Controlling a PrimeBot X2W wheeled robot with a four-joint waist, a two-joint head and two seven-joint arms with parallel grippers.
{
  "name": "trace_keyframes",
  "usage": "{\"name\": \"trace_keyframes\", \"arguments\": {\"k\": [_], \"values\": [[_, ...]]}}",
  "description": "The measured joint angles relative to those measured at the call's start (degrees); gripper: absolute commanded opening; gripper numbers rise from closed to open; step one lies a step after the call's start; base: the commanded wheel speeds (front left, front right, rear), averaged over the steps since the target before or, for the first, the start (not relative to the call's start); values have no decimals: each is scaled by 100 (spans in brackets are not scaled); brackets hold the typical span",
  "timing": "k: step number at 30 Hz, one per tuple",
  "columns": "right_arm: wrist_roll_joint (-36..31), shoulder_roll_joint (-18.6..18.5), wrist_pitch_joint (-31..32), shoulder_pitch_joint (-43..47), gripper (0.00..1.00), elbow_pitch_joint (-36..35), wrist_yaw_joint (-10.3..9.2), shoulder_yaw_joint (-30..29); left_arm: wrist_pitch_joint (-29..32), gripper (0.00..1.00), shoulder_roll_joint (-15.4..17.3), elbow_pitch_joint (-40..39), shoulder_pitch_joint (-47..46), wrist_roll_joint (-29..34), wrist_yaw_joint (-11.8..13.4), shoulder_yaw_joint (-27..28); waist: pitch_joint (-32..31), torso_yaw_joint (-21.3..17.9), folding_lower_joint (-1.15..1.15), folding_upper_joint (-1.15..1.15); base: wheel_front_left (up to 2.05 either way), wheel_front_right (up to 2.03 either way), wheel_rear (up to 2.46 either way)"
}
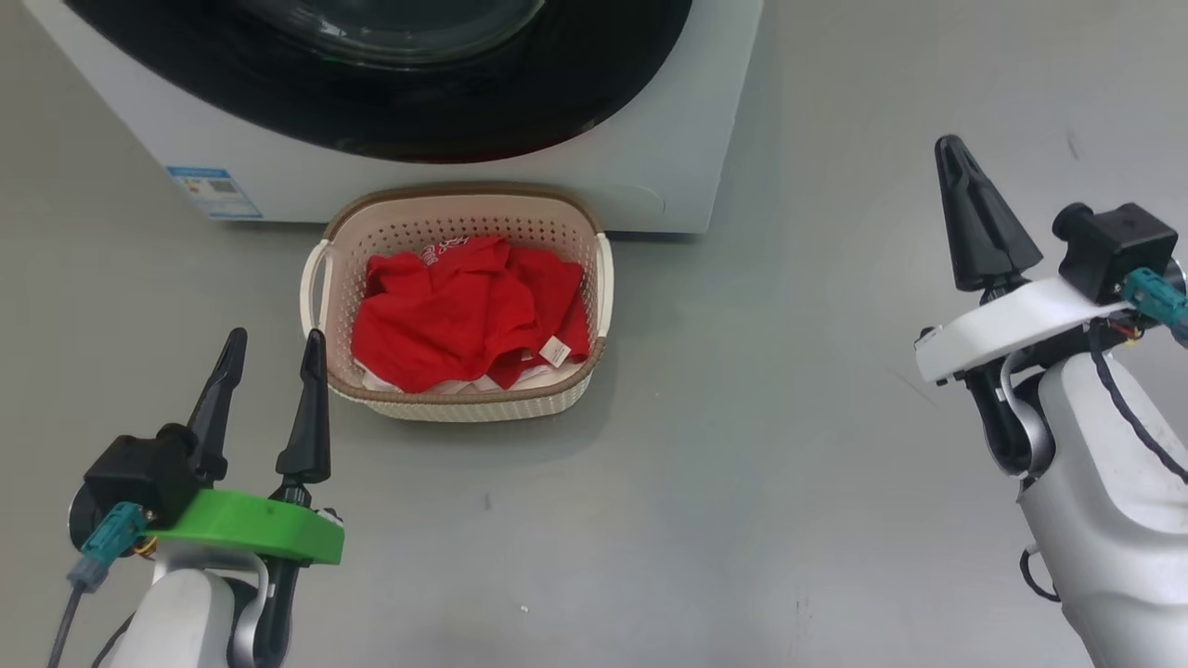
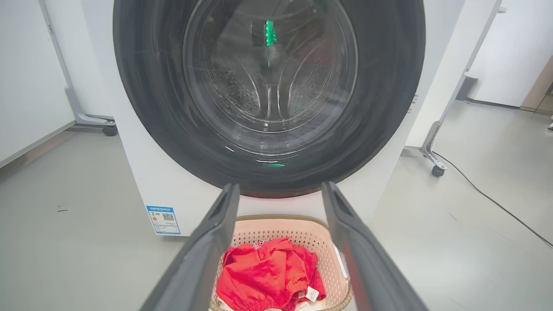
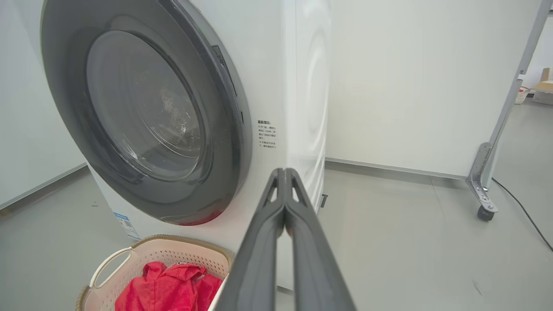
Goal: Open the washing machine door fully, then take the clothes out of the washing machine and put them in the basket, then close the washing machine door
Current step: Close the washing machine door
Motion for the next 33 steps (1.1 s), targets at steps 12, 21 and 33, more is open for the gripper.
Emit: {"name": "trace_keyframes", "arguments": {"k": [12, 21, 33], "values": [[7, 220, 0, 973, 0, -419, -88, -221, 0, 100, -1, -126, 346, 29, 0, 64, -556, -641, 0, 0, 0, 0, 0], [-18, 310, 0, 1531, 45, -667, -103, -398, 0, 100, -10, -145, 570, 41, 0, 124, -834, -882, 0, 0, 0, 0, 0], [-267, 390, 0, 2104, 100, -1040, -153, -537, 0, 100, -127, -107, 839, 25, 0, 87, -1038, -1077, 0, 0, 0, 0, 0]]}}
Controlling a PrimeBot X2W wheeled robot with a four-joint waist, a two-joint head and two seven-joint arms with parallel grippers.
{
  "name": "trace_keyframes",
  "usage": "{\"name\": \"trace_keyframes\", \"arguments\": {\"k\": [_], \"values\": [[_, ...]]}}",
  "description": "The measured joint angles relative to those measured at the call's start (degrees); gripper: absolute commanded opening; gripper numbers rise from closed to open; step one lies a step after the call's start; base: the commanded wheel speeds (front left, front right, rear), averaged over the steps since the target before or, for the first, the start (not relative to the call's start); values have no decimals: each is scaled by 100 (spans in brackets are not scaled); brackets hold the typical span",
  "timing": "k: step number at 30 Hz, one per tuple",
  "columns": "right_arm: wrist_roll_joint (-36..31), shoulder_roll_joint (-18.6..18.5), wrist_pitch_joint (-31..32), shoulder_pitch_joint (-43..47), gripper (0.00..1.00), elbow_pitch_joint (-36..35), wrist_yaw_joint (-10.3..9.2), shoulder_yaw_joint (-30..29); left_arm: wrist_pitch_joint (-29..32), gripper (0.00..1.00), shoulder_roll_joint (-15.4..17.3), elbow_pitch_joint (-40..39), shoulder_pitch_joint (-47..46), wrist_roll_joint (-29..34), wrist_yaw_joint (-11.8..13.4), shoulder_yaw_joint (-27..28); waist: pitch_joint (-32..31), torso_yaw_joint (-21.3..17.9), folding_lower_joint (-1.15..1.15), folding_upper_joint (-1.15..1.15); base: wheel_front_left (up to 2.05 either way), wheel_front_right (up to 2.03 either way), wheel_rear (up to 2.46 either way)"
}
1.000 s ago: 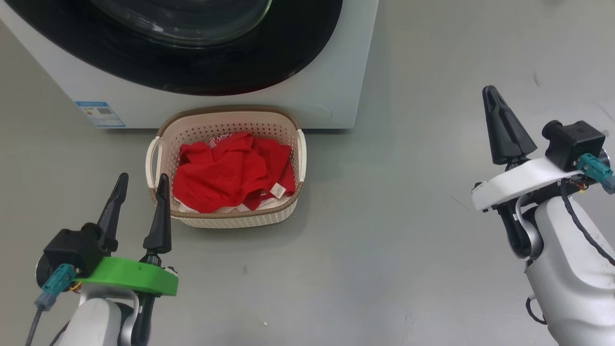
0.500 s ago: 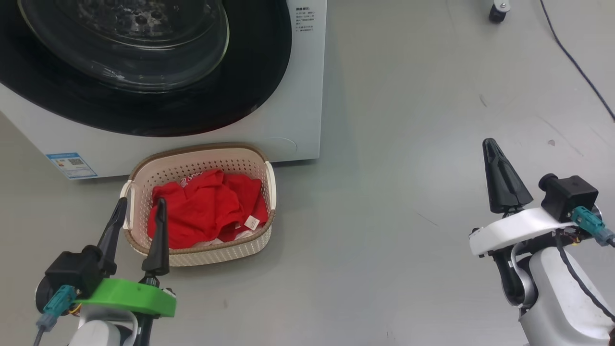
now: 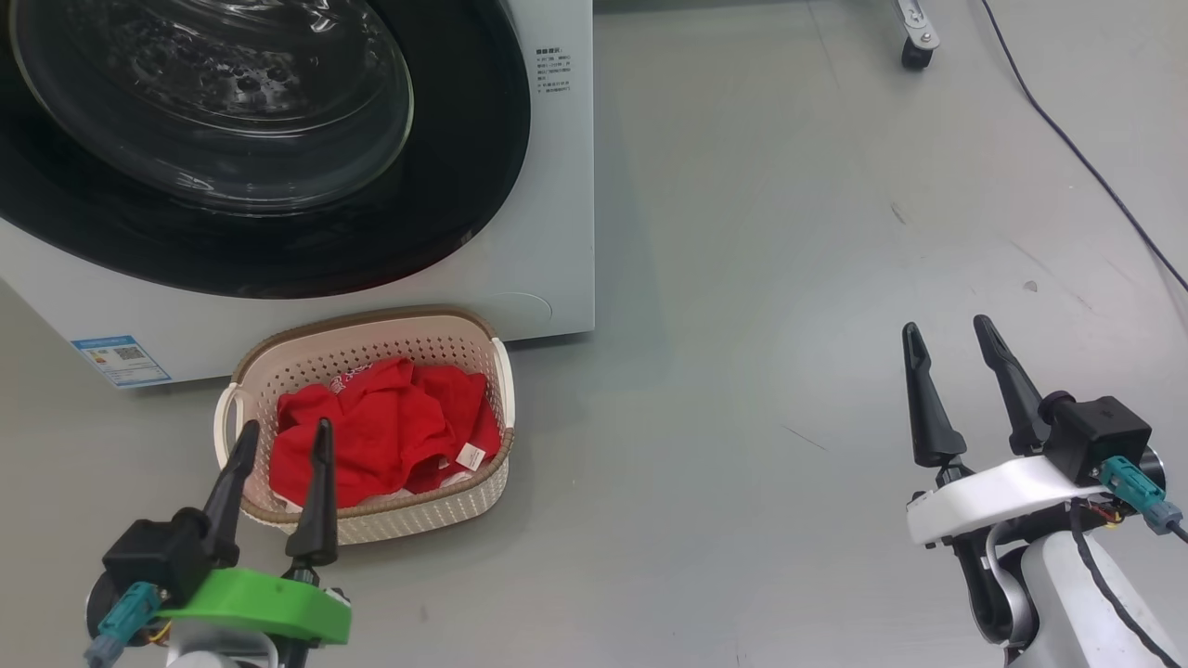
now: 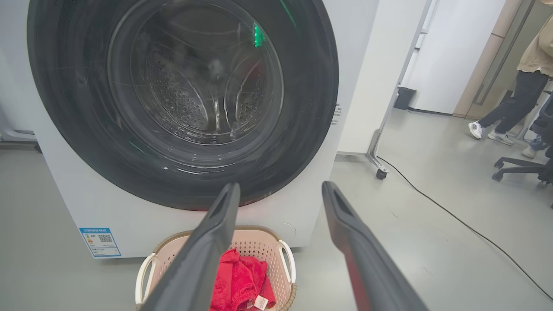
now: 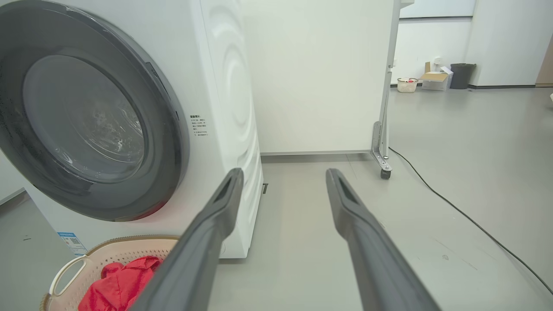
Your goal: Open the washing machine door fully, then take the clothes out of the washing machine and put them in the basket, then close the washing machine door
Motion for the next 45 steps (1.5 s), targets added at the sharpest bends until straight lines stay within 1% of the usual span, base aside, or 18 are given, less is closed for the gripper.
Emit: {"name": "trace_keyframes", "arguments": {"k": [4, 14, 34, 39, 45], "values": [[-57, 42, 0, 69, 100, -86, 0, -24, 0, 100, -33, -21, 25, 5, 0, 123, 2, -6, 0, 0, 0, 0, 0], [-154, 83, 0, 197, 100, -277, 8, -110, 0, 100, -33, -75, 25, 103, 0, 123, 21, 22, 0, 0, 0, 0, 0], [-359, 135, 0, 312, 100, -390, 18, -168, 0, 100, -68, 75, 29, 147, 0, 155, 59, 91, 0, 0, 0, 0, 0], [-421, 141, 0, 313, 100, -401, 67, -169, 0, 100, -94, 100, 29, 144, 0, 138, 53, 106, 0, 0, 0, 0, 0], [-455, 165, 0, 316, 100, -413, 68, -182, 0, 100, -93, 140, 29, 159, 0, 179, 49, 125, 0, 0, 0, 0, 0]]}}
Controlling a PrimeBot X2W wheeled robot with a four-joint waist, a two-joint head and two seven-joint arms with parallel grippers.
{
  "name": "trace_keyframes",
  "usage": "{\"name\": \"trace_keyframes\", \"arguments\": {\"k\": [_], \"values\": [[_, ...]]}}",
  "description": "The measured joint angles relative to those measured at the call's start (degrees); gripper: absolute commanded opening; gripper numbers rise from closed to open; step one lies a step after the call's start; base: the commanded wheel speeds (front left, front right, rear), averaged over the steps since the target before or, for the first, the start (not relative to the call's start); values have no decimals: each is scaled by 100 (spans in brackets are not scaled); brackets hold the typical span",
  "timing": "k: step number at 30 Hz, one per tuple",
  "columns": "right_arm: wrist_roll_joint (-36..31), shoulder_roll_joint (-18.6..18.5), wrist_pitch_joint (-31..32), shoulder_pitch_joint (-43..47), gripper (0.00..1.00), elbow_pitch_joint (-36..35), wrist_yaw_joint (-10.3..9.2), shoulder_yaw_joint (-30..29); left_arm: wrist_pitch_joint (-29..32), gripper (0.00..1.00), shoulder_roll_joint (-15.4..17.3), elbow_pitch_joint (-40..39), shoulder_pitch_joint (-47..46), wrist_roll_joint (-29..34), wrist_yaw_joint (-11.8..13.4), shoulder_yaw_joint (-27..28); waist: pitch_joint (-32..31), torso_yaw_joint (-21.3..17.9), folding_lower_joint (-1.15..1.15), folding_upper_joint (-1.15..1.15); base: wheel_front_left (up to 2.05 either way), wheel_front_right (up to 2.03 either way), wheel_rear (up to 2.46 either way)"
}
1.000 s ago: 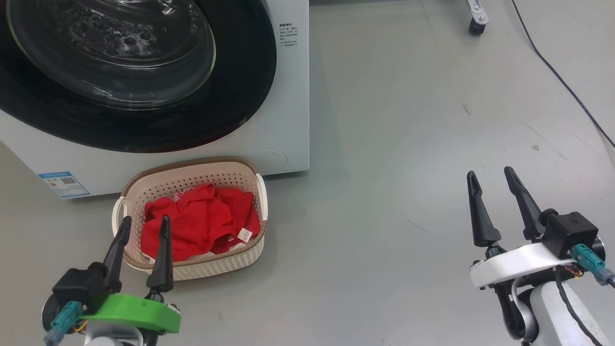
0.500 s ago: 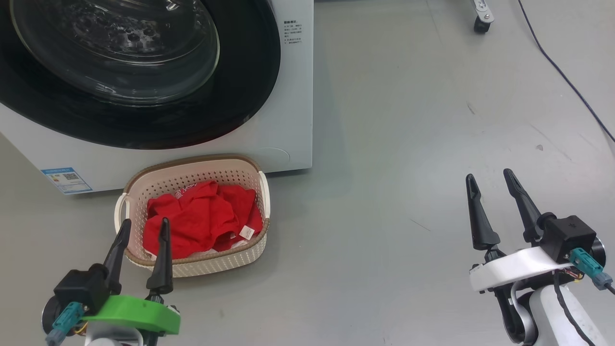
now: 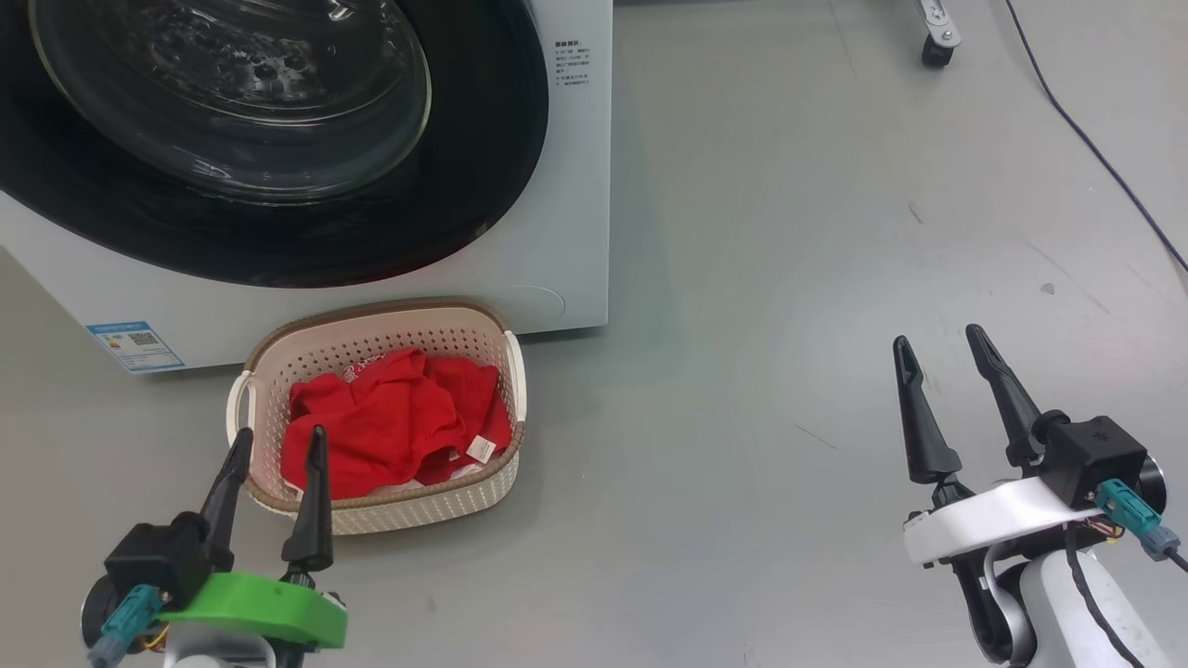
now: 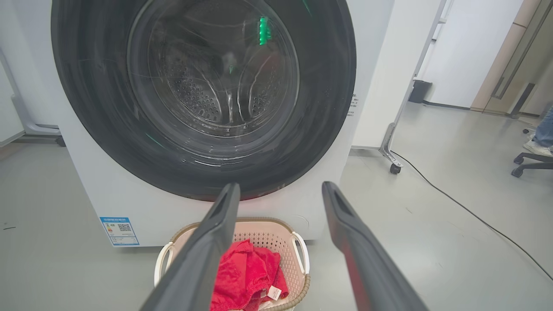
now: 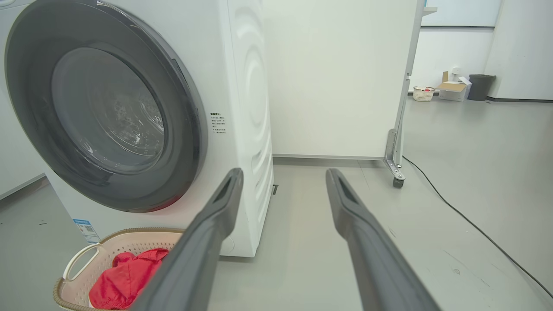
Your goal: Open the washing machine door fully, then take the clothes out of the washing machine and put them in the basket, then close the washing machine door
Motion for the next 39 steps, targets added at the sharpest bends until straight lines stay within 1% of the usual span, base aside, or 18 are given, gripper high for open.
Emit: {"name": "trace_keyframes", "arguments": {"k": [4, 10, 31, 35, 36, 39], "values": [[-4, 27, 0, 1, 100, -8, 7, -20, 0, 100, 0, 46, 0, 0, 0, 76, 2, 10, 0, 0, 0, 0, 0], [-24, 54, 0, 4, 100, -11, 44, -34, 0, 100, -13, 56, 1, -1, 0, 90, 14, 20, 0, 0, 0, 0, 0], [-93, 99, 0, 14, 100, -18, 68, -113, 0, 100, -48, 104, 1, -12, 0, 133, 36, 41, 0, 0, 0, 0, 0], [-101, 101, 0, 15, 100, -18, 99, -113, 0, 100, -56, 105, 1, -18, 0, 141, 37, 43, 0, 0, 0, 0, 0], [-101, 101, 0, 15, 0, -16, 99, -113, 0, 0, -57, 99, 1, -33, 0, 134, 39, 43, 0, 0, 0, 0, 0], [-97, 144, 5, 56, 0, 123, 98, -92, 11, 0, -99, 236, 11, -58, 0, 114, 40, 44, 0, 0, 0, 0, 0]]}}
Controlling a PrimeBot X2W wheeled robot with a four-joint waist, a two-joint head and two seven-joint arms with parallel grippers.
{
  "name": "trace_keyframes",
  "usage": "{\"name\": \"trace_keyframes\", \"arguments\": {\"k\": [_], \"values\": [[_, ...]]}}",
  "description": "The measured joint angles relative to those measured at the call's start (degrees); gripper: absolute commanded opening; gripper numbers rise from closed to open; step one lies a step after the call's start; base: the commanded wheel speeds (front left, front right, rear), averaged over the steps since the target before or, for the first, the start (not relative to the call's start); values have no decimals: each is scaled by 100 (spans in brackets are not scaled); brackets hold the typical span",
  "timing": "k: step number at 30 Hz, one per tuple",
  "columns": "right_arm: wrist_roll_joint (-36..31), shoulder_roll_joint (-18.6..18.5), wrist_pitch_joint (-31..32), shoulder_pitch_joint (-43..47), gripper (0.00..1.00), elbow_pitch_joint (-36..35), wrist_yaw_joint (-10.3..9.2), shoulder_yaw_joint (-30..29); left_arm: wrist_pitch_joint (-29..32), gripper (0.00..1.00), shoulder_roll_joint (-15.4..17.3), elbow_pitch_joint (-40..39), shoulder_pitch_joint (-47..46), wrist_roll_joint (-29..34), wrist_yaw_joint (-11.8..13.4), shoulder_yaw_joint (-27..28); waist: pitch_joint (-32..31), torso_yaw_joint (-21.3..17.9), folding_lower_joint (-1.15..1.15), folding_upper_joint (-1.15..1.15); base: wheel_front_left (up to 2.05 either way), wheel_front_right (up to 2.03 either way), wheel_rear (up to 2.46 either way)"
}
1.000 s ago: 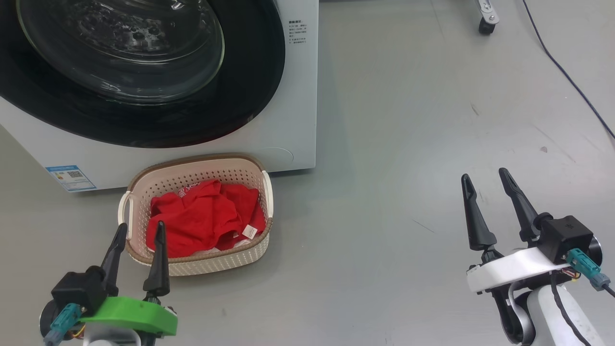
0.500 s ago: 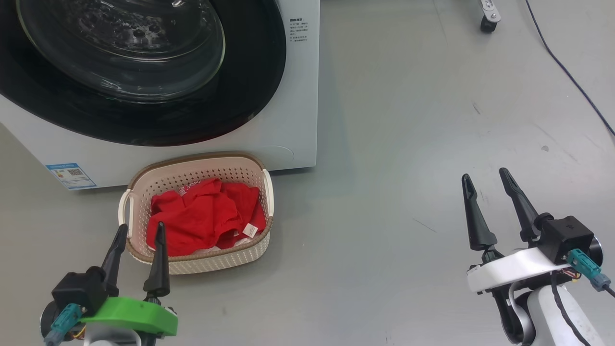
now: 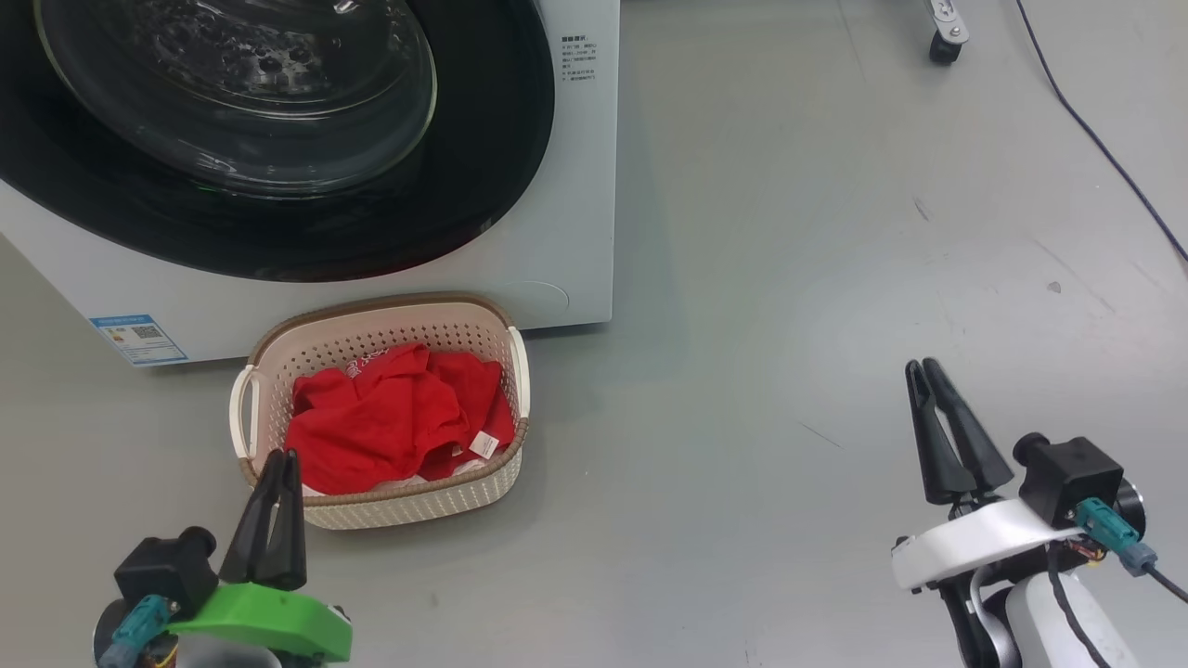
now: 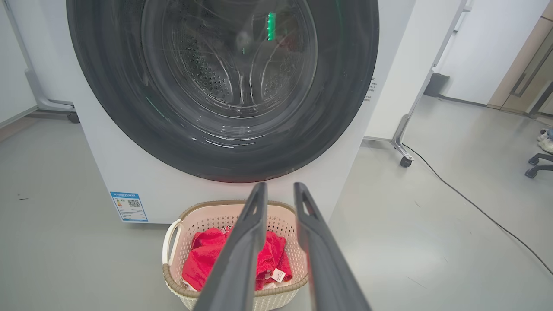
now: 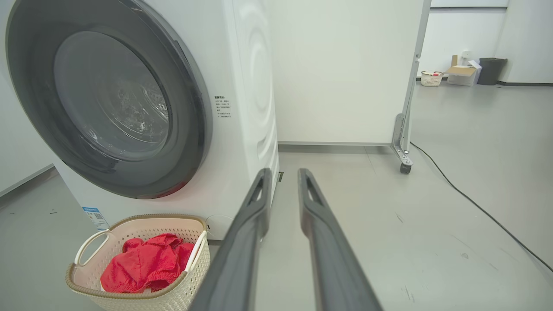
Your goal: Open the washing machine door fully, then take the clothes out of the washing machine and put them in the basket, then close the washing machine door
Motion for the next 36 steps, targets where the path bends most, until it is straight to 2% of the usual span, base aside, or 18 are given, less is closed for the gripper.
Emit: {"name": "trace_keyframes", "arguments": {"k": [9, 20, 36], "values": [[258, 96, 2, 197, 0, 147, 1, 38, 24, 0, -80, 137, 80, -255, 0, -26, -19, 17, 0, 0, 0, 0, 0], [1351, 133, 194, 208, 0, 126, 3, -114, 252, 0, -97, 110, 81, -1203, 0, 41, -105, 91, 0, 0, 0, 0, 0], [2588, 147, 535, 208, 0, 154, 13, -344, 577, 0, -99, 85, 81, -2290, 1, 194, -198, 171, 0, 0, 0, 0, 0]]}}
